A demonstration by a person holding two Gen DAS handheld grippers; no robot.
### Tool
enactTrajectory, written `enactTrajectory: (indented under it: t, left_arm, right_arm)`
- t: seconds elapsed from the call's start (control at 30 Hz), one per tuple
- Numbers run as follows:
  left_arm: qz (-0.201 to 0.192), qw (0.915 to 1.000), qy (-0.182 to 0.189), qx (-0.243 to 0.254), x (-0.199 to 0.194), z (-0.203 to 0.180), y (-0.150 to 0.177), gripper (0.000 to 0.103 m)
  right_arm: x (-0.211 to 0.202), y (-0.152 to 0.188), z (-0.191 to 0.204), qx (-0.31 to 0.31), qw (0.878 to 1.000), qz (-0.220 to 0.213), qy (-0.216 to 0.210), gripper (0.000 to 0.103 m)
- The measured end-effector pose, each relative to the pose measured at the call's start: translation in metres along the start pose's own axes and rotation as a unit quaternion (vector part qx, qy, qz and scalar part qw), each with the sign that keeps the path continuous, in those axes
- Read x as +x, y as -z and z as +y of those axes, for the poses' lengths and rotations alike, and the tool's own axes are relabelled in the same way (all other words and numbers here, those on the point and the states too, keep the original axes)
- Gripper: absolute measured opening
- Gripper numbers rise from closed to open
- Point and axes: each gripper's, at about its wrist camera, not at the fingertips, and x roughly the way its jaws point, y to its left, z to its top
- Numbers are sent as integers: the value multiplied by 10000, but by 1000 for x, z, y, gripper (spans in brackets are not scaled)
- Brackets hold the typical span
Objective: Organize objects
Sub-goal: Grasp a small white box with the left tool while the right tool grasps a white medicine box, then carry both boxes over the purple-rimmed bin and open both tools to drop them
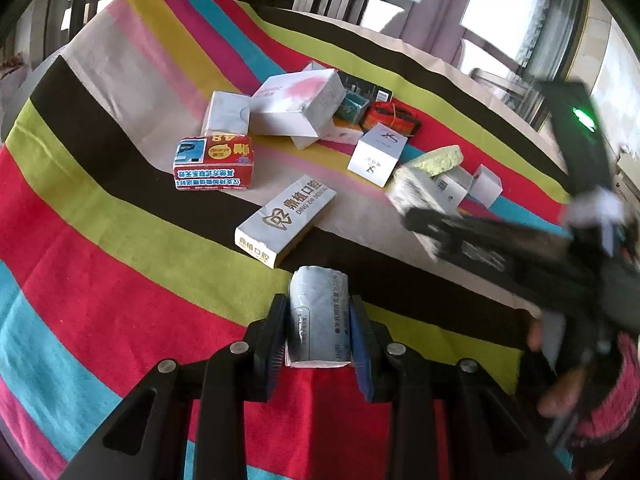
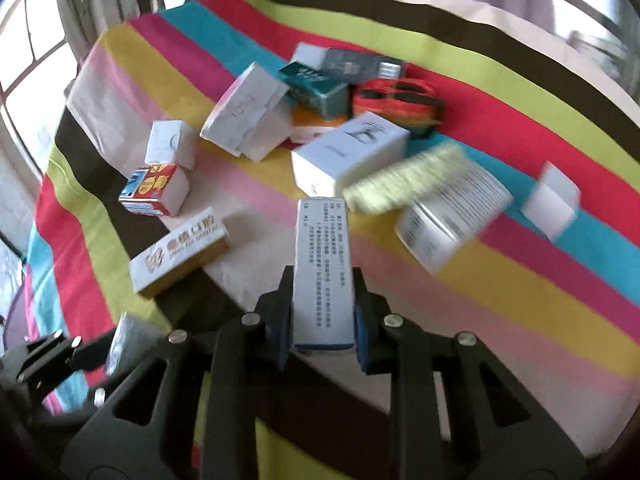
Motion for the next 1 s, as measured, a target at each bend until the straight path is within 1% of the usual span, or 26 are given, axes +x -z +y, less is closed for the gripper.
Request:
enactTrajectory:
  t: [0.13,0.2,0.3,0.37,0.43,0.53,0.6,0.67,0.83,1.0]
  left_arm:
    - [-10,10000,-58,55,-1,-1,2,31]
    - [-12,10000,-69,53,-1,-1,1,31]
    - [-52,9997,-249,4,-6,-1,1,31]
    - [-97,9997,-224,-55,-16,-1,7,31]
    - [-102,9997,-203,-55,-28,-2,15,31]
    - [-168,9995,-248,107,-45,-6,27,31]
    - [-234,9990,-319,220,-57,-5,34,31]
    - [-271,9989,-329,201,-68,0,39,31]
    - [-375,9982,-465,76,-97,24,54,31]
    - [-373,9976,-567,-136,-118,52,69,31]
  right_arm:
    - [-21,28,-14,435,9990,-52,15,29]
    - [-26,32,-16,488,9988,-7,51,29]
    - [-39,45,-16,485,9987,66,161,29]
    - [-49,53,-12,408,9987,87,283,29]
    - [-60,63,-5,306,9988,119,367,29]
    - [-74,76,7,153,9985,161,496,29]
    - [-80,80,15,52,9984,156,545,29]
    - [-86,83,25,-36,9984,135,553,29]
    - [-96,88,52,-318,9978,110,570,29]
    - [-105,94,85,-616,9968,95,492,29]
